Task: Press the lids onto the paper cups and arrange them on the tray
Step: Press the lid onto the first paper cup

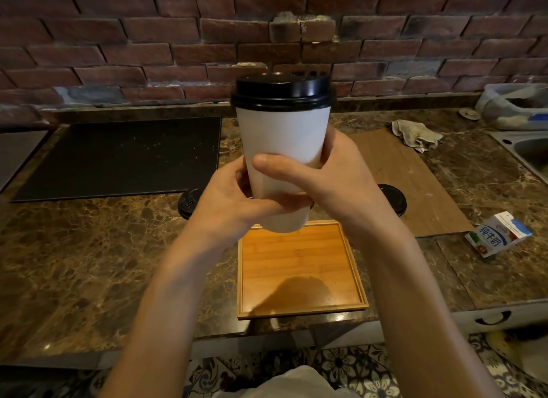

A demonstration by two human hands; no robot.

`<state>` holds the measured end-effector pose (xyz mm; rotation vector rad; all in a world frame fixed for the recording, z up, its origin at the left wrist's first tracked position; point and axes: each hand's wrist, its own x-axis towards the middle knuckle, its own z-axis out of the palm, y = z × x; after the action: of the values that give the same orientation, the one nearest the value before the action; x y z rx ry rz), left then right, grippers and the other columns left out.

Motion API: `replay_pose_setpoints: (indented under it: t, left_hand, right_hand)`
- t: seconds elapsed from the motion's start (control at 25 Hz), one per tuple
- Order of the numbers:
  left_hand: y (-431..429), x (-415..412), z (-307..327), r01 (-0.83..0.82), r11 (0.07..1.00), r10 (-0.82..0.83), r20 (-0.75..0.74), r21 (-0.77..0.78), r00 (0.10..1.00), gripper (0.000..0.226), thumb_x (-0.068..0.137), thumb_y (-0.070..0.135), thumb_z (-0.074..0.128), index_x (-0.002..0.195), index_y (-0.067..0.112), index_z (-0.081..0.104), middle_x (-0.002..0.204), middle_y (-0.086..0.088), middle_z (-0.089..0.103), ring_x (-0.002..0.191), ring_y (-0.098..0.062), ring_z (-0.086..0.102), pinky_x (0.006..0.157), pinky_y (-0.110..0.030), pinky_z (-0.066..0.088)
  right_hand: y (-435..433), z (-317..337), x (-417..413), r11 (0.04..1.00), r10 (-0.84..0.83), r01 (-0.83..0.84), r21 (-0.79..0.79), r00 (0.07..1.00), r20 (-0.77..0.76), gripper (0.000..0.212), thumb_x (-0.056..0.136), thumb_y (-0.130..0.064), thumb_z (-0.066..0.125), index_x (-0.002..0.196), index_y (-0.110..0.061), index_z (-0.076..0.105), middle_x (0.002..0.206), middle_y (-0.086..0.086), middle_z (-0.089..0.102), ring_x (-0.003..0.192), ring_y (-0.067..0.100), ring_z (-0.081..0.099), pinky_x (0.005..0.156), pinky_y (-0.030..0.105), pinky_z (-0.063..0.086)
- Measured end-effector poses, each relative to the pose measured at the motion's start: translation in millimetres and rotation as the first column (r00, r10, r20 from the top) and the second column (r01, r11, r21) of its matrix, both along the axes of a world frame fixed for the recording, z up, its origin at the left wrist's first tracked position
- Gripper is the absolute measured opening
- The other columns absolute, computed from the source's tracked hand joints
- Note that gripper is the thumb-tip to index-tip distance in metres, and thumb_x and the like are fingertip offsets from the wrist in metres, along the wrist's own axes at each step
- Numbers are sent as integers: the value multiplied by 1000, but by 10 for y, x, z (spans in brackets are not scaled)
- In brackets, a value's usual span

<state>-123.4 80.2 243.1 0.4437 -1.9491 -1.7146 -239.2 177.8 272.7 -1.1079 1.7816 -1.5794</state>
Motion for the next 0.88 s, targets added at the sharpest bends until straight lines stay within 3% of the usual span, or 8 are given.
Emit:
replay_pose_setpoints:
  t: [0.16,0.28,0.44,0.68,0.88]
  left_hand:
    - [42,-31,46,-92,994,92,-6,-55,996,49,52,34,84,94,34,57,86,29,69,85,8,65,59,-4,48]
    - [46,-59,27,-141,981,144,13,-136,990,47,59,17,85,88,36,54,79,38,64,80,18,61,56,0,45]
    - [31,-75,-30,-138,976,149,54,-171,987,41,65,8,81,86,33,56,75,27,67,76,14,62,57,-2,46]
    - [24,-49,-6,-108,986,111,15,-131,994,46,62,12,83,90,34,56,78,23,68,79,11,64,58,-3,47]
    - [-9,-21,63,17,997,-16,7,-81,1000,43,65,16,82,96,33,57,83,28,68,83,7,66,59,-5,48]
  right_hand:
    - [-26,8,68,994,-106,106,-1,992,-67,75,63,-50,79,126,-23,49,108,-10,60,97,7,63,73,26,60]
    - [-52,-32,129,984,-176,174,-34,981,-80,75,64,-48,82,126,-23,48,109,-9,60,98,7,63,76,30,60]
    - [-78,-85,180,969,-245,244,-28,965,-94,80,65,-49,83,130,-22,45,110,-8,60,97,4,62,73,23,58]
    - [-49,-35,122,980,-189,187,-67,982,-22,77,65,-42,86,129,-19,49,112,-4,63,101,9,64,78,33,61]
    - [-15,19,55,995,-82,84,-57,996,31,76,60,-41,81,127,-17,53,110,-2,66,98,12,67,74,28,59]
